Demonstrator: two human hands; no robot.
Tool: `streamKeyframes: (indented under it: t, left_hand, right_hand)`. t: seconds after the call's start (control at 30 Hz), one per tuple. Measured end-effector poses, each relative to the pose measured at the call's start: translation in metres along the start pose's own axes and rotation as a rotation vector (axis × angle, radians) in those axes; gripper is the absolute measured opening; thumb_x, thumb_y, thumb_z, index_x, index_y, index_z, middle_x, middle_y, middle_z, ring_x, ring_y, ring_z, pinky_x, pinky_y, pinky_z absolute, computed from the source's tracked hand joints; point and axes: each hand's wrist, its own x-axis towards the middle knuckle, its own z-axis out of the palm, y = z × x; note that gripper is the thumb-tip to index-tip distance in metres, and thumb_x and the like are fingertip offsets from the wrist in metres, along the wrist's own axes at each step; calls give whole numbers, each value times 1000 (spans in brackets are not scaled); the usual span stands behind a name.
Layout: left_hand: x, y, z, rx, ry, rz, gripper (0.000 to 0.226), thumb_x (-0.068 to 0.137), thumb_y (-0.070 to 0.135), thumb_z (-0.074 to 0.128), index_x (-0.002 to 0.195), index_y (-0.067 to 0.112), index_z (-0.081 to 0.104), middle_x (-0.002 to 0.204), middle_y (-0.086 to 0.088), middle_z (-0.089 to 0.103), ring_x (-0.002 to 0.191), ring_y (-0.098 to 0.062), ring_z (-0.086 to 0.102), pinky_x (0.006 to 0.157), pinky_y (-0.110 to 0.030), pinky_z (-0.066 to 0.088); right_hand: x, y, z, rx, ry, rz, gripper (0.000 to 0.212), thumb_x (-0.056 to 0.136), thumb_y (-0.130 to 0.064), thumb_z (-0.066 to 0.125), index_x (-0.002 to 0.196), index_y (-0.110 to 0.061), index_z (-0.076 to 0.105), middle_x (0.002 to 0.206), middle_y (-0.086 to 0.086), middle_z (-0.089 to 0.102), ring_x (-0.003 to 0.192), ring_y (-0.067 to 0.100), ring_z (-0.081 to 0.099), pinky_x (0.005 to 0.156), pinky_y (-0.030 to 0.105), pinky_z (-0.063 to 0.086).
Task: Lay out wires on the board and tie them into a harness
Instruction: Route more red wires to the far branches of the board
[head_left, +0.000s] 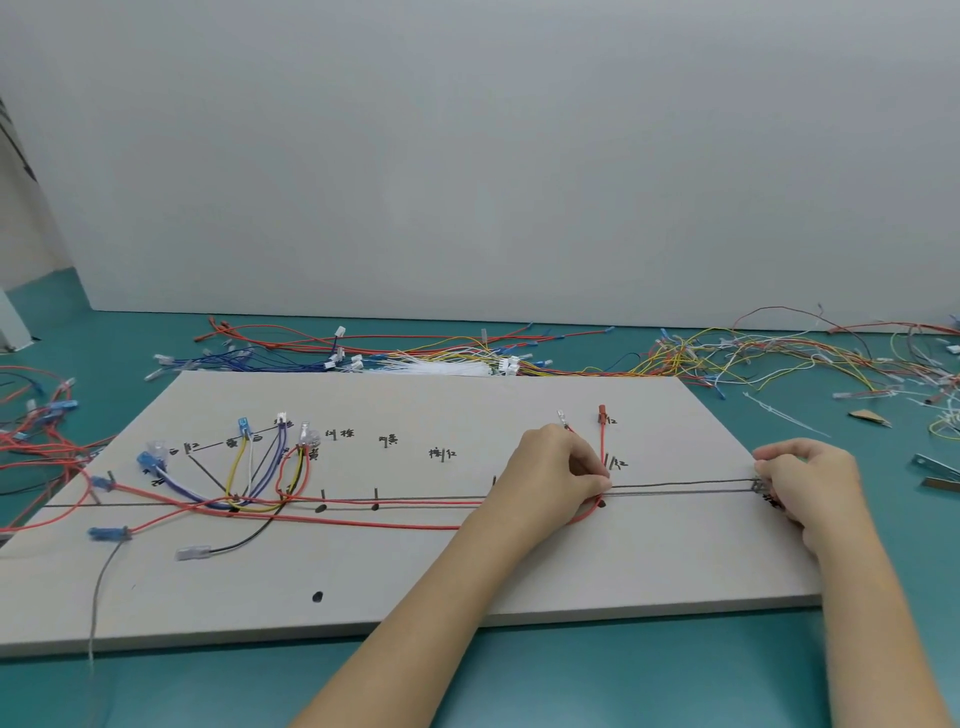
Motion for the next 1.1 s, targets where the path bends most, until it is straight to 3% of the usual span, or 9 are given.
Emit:
streamKeyframes:
  t: [0.23,0.47,0.6,0.8,0.97,1.1]
  left_hand:
    - [-7,6,5,305,-36,167,14,85,9,61,90,12,74,93,-3,70,96,-17,57,82,-34,49]
    - [-6,0,3,120,-34,74,12,85,14,63,79,16,73,82,4,69,79,-9,59,76,-28,51]
    - [-3,-4,5,61,2,34,8,81,13,73,87,16,75,85,2,71,79,-8,63,77,-22,52]
    - [-3,-6,6,24,2,11,6,78,14,75,81,18,72,81,4,62,76,-10,62,69,-22,51]
    - [0,-2,-6,-22,22,-18,6,79,19,75,80,24,70,92,2,65,77,-9,60,68,-20,47]
    - [2,-8,-44,53,-44,-50,8,82,21,72,77,26,68,84,8,69,69,-3,59,59,-15,44]
  right_hand:
    - [5,4,-2,-214,32,-22,22,81,-7,55,73,-22,68,78,3,62,75,29,54,61,30,38]
    - [3,0,-1,-309,12,-30,11,83,-14,65,79,-24,70,85,4,63,80,29,56,57,29,35]
    - [-1,1,0,-304,50,-63,3,84,-21,69,82,-22,70,85,4,62,77,28,55,55,29,33]
    - [-15,-10,7,-186,151,-228,15,90,-31,56,85,-20,65,72,8,62,69,29,55,59,32,37]
    - [-40,-28,28,-189,-19,-372,18,90,-33,56,77,-21,62,69,0,58,68,22,54,56,28,34]
    - [-70,-40,51,-266,-177,-572,29,88,-37,58,64,-21,55,73,-2,56,75,19,52,63,33,38]
